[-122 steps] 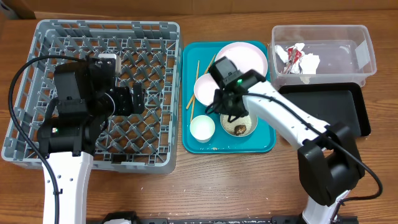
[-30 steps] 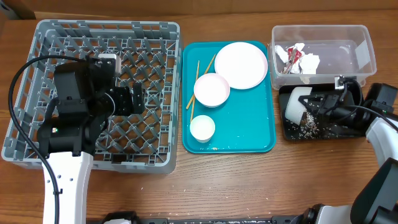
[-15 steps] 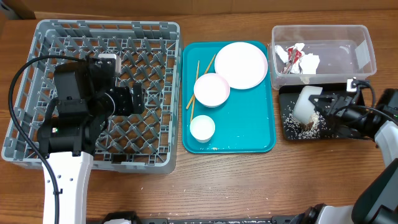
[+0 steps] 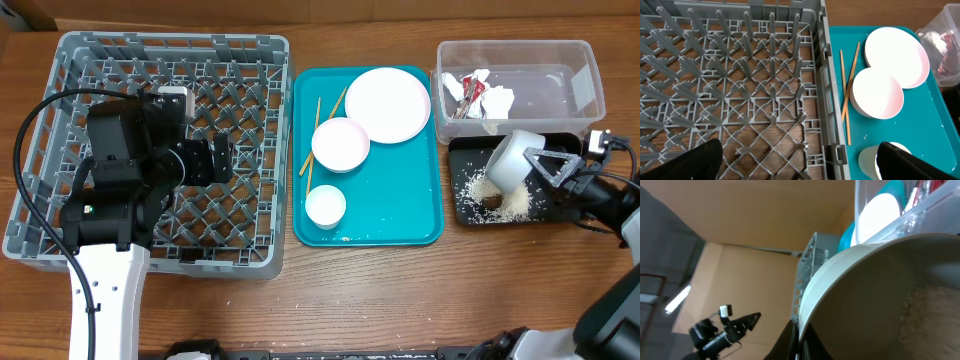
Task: Sort waste into correct bins and load items into the dishwasher
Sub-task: 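Tip the rice bowl over the black tray to dump the rice, then return the emptied bowl to the teal tray and release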
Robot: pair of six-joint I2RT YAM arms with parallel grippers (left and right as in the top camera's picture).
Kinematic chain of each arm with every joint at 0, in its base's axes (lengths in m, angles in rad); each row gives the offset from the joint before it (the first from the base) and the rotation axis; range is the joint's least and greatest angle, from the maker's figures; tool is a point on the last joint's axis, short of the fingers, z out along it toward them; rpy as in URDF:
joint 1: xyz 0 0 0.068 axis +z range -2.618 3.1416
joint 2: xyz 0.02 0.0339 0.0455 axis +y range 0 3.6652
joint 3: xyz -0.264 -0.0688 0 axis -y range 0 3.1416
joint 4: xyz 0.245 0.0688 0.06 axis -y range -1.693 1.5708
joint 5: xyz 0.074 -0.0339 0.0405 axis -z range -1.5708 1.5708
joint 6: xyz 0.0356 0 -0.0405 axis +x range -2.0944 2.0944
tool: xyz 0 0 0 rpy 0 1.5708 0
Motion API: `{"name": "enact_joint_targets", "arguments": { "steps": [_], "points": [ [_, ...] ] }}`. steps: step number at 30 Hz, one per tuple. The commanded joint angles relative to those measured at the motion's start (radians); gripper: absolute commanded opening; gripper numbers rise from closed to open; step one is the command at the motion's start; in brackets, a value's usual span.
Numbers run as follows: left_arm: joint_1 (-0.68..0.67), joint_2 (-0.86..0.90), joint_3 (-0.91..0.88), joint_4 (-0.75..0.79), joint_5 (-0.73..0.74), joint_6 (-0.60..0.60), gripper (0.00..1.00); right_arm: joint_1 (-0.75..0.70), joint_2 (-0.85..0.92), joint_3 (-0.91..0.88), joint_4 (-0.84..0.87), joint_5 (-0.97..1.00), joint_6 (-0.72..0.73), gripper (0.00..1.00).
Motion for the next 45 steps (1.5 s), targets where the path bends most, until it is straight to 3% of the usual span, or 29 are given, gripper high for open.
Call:
{"name": "enact_joint_targets", "arguments": {
  "steps": [1,13,15,21,31,37,45],
  "points": [
    [-0.002,0.006,0.022,0.002,0.004,0.015,1.0,-0.01,0.09,-0.002,0.049,-0.074,0.042,0.04],
    [-0.002,0.006,0.022,0.002,0.004,0.015,1.0,-0.01,0.149,0.029,0.085,-0.073,0.18,0.04],
    [-0.002,0.006,0.022,0.001,0.004,0.015,1.0,-0.01,0.146,0.034,0.107,-0.074,0.256,0.04],
    [-0.002,0.006,0.022,0.002,0.004,0.015,1.0,-0.009,0.122,0.034,0.145,-0.073,0.269,0.04],
    [-0.002,0.006,0.022,0.001,0.004,0.015,0.99,0.071,-0.201,0.036,0.133,0.12,0.311,0.04],
    [-0.002,0.006,0.022,0.001,0.004,0.015,0.99,0.332,-0.393,0.077,0.056,0.491,0.329,0.04],
    [-0.002,0.006,0.022,0.002,0.001,0.015,1.0,0.827,-0.351,0.209,-0.107,1.117,0.299,0.04]
  ]
}}
